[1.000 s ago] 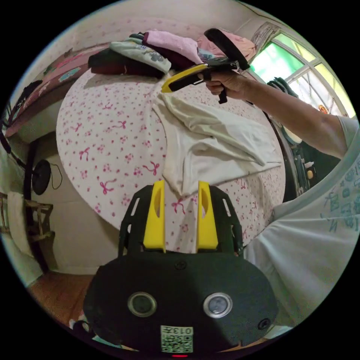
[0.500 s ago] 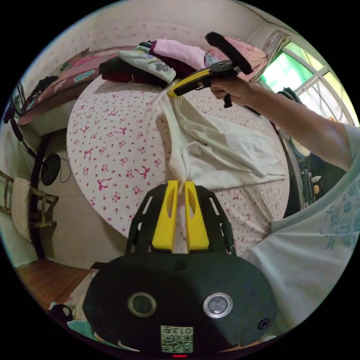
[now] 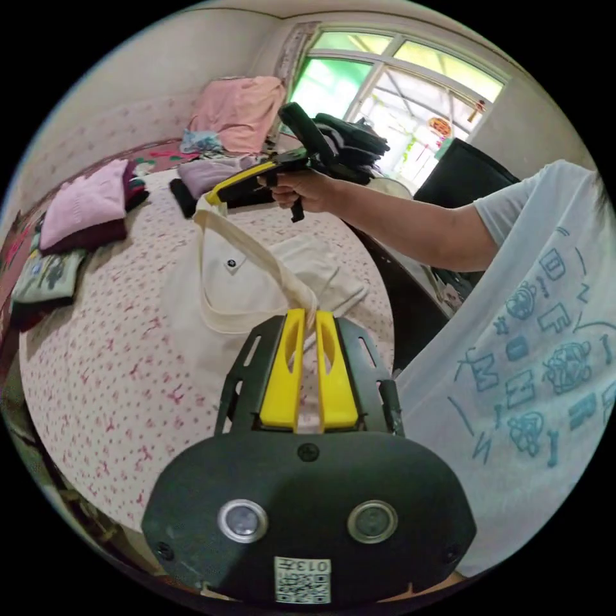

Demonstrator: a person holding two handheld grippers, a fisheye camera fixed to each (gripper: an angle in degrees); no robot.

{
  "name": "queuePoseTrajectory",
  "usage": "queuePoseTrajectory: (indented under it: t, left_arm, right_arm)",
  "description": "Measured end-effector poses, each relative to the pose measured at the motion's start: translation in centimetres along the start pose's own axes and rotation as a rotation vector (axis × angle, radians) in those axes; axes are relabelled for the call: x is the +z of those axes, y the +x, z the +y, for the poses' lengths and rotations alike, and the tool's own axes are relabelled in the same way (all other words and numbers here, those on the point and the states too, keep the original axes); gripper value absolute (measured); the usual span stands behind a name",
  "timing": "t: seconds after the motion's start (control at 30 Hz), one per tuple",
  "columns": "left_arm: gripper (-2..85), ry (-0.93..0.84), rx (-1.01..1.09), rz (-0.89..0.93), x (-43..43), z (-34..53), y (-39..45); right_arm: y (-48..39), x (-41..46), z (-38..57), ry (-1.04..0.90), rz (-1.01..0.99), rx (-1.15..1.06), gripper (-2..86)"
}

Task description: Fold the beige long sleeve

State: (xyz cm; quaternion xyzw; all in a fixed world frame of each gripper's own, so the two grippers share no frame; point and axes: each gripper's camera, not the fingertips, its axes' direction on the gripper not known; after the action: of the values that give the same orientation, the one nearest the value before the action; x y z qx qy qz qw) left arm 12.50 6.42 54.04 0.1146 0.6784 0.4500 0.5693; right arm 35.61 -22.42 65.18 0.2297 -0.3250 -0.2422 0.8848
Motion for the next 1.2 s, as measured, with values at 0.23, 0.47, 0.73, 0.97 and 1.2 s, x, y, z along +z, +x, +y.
queuePoseTrajectory:
  t: [0.23, 0.47, 0.73, 0.97, 1.2]
  left_arm:
    - [1.6, -0.059, 0.106, 0.141, 13.9, -7.4, 6.4]
    - [1.6, -0.21, 0.164, 0.143, 25.6, -11.2, 10.5]
    - [2.5, -0.276, 0.193, 0.143, 32.9, -12.5, 13.1]
    - [7.5, -0.332, 0.241, 0.166, 39.5, -13.0, 16.8]
    - [6.1, -0.197, 0.321, 0.141, 38.7, -13.0, 20.7]
  right_arm:
    - [7.8, -8.3, 13.2, -0.008, 0.022, 0.163, 1.9]
    - [13.4, -13.4, 22.9, -0.026, -0.028, 0.22, 2.1]
    - [15.8, -17.9, 28.9, 0.01, -0.06, 0.24, 2.6]
    - [17.5, -23.1, 33.4, -0.02, 0.07, 0.437, 6.2]
    - [14.4, -27.5, 35.3, 0.035, 0.067, 0.509, 9.3]
